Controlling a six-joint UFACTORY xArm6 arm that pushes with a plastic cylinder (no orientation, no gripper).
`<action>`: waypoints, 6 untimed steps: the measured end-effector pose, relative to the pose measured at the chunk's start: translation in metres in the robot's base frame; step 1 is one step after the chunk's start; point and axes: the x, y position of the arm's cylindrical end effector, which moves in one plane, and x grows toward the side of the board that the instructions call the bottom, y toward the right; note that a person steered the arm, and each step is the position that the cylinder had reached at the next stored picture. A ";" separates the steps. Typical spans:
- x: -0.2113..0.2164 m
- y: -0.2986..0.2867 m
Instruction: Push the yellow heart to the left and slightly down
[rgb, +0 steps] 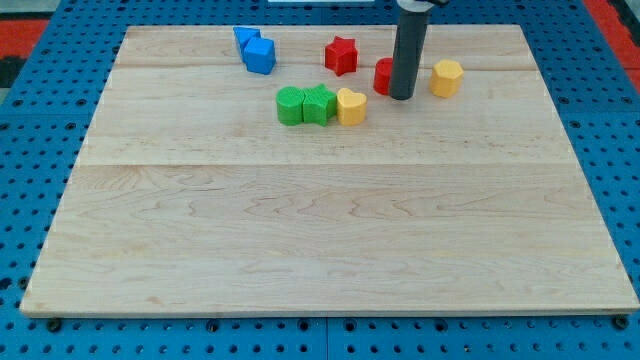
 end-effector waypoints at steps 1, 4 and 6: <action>-0.010 0.005; -0.013 -0.059; 0.056 -0.056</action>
